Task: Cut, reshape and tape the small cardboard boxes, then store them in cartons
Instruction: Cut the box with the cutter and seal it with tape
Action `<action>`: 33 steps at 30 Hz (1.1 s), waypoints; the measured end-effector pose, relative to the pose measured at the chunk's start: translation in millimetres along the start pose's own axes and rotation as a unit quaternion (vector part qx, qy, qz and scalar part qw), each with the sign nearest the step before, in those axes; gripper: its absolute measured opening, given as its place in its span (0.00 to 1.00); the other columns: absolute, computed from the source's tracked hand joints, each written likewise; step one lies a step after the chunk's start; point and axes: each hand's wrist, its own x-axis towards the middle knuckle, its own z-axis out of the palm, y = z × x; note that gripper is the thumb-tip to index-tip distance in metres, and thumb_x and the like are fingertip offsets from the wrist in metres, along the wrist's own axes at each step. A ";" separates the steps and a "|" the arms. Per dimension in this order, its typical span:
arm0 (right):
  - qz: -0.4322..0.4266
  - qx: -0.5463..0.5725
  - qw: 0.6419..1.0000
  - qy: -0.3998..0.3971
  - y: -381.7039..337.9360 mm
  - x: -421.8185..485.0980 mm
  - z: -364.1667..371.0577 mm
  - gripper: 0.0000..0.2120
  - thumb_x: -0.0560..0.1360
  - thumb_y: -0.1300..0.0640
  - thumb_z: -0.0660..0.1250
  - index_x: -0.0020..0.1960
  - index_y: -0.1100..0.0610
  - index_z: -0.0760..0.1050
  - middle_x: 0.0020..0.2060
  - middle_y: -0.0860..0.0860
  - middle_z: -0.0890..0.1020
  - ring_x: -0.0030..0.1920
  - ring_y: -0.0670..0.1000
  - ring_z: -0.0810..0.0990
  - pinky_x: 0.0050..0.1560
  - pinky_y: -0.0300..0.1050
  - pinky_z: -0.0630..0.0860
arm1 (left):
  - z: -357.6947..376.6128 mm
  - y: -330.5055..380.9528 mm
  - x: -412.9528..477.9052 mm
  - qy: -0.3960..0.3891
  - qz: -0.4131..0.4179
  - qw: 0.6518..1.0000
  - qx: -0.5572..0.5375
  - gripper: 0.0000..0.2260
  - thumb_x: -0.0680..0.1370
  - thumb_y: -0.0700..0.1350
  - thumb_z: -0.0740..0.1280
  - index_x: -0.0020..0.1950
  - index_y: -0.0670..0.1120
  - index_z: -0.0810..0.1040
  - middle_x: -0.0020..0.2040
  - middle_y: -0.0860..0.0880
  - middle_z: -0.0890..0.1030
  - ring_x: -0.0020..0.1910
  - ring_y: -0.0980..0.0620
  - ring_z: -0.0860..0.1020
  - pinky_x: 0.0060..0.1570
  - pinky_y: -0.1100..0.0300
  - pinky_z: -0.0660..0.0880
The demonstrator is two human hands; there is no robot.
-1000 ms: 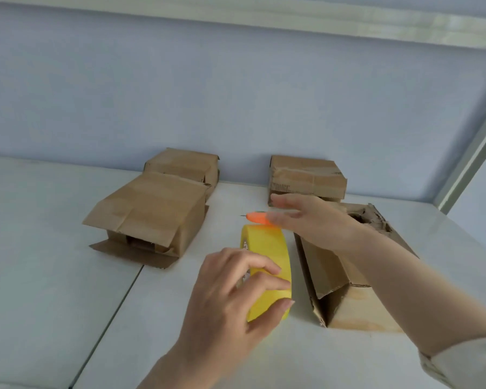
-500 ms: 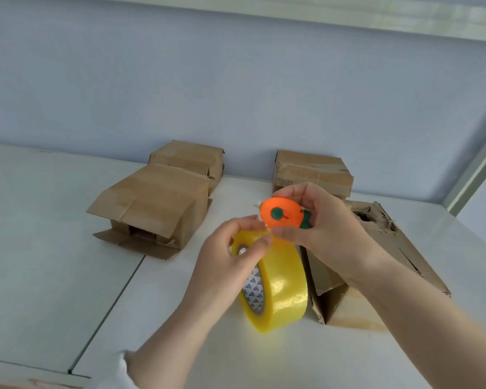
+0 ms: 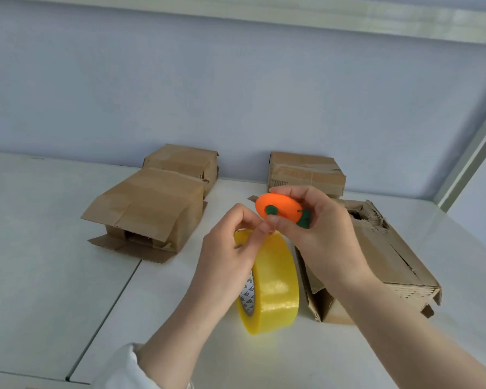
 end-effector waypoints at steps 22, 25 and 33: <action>0.266 0.526 0.780 0.210 -12.6 5.3 -13.6 0.05 0.78 0.62 0.62 0.46 0.64 0.71 0.46 0.60 0.77 0.41 0.54 0.79 0.31 0.40 0.78 | 1.7 0.9 -15.7 0.076 0.059 0.995 -0.023 0.10 0.76 0.53 0.65 0.40 0.47 0.73 0.40 0.51 0.80 0.44 0.56 0.78 0.45 0.66 0.73; 0.186 0.413 0.854 0.256 -11.0 1.9 -65.1 0.04 0.78 0.57 0.64 0.45 0.57 0.74 0.44 0.51 0.80 0.44 0.49 0.79 0.38 0.40 0.76 | -5.8 22.7 -7.4 0.087 0.059 0.993 -0.056 0.06 0.75 0.51 0.67 0.41 0.49 0.76 0.41 0.54 0.82 0.44 0.60 0.79 0.48 0.67 0.72; 0.306 -0.132 0.904 0.267 116.3 -41.4 -172.9 0.13 0.71 0.49 0.71 0.49 0.56 0.74 0.50 0.56 0.80 0.45 0.57 0.78 0.42 0.47 0.72 | 10.0 82.2 -2.3 0.027 0.040 0.984 -0.169 0.05 0.71 0.51 0.66 0.39 0.51 0.73 0.38 0.53 0.84 0.43 0.54 0.81 0.49 0.56 0.77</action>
